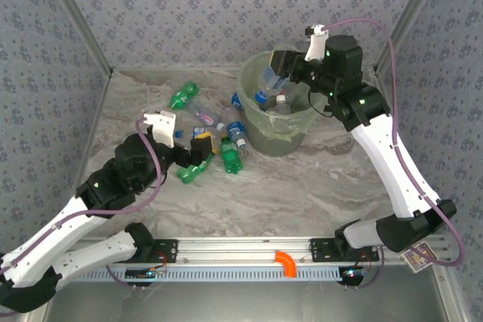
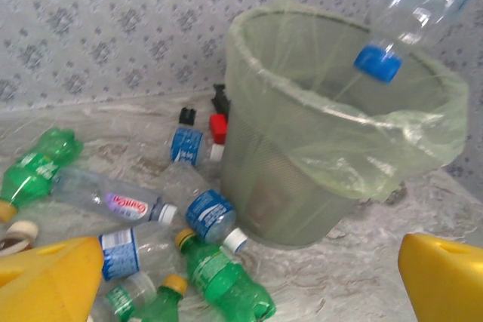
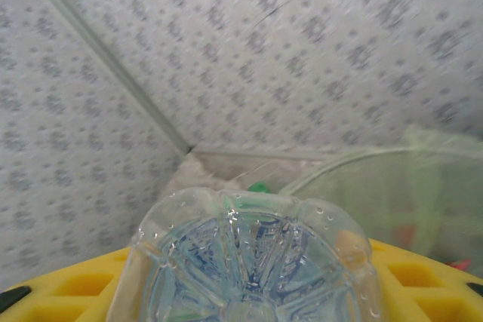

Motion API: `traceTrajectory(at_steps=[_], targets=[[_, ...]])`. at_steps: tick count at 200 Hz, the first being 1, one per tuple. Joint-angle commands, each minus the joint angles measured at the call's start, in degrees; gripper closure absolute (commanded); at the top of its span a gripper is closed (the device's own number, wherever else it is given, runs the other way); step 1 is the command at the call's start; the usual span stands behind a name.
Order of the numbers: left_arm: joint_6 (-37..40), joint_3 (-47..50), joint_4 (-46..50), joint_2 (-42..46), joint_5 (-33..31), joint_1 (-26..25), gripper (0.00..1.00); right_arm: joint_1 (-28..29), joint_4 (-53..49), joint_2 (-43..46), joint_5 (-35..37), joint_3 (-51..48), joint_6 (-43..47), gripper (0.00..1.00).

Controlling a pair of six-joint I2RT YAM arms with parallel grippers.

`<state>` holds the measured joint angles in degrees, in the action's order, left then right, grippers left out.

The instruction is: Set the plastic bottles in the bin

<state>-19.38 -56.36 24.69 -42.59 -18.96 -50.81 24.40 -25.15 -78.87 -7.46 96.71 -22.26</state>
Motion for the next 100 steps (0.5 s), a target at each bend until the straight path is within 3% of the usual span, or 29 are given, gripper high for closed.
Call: traceTrajectory(at_steps=[1, 37, 55, 68, 79, 100], targets=[[-3.1, 1.4, 2.6, 1.3, -3.4, -0.4, 0.00, -1.7, -1.6, -2.8, 9.2, 3.1, 5.4, 0.45], [-5.7, 2.3, 5.7, 2.2, -7.2, -0.4, 0.00, -2.2, -5.2, -10.7, 11.0, 8.9, 7.8, 0.43], [-6.8, 2.7, 7.6, 2.1, -8.9, -0.3, 0.00, -1.8, -7.4, -13.5, 10.4, 10.6, 8.0, 0.37], [-7.8, 3.2, 8.6, 2.1, -9.7, -0.1, 0.00, -1.3, -9.0, -14.7, 10.4, 11.6, 8.1, 0.23], [-8.4, 3.6, 9.3, 2.0, -9.8, 0.4, 0.00, -0.9, -10.9, -15.0, 10.9, 11.8, 8.3, 0.01], [-10.0, 4.8, 10.1, 2.0, -9.6, 2.2, 0.00, -0.1, -11.1, -14.1, 11.6, 11.0, 8.4, 0.00]])
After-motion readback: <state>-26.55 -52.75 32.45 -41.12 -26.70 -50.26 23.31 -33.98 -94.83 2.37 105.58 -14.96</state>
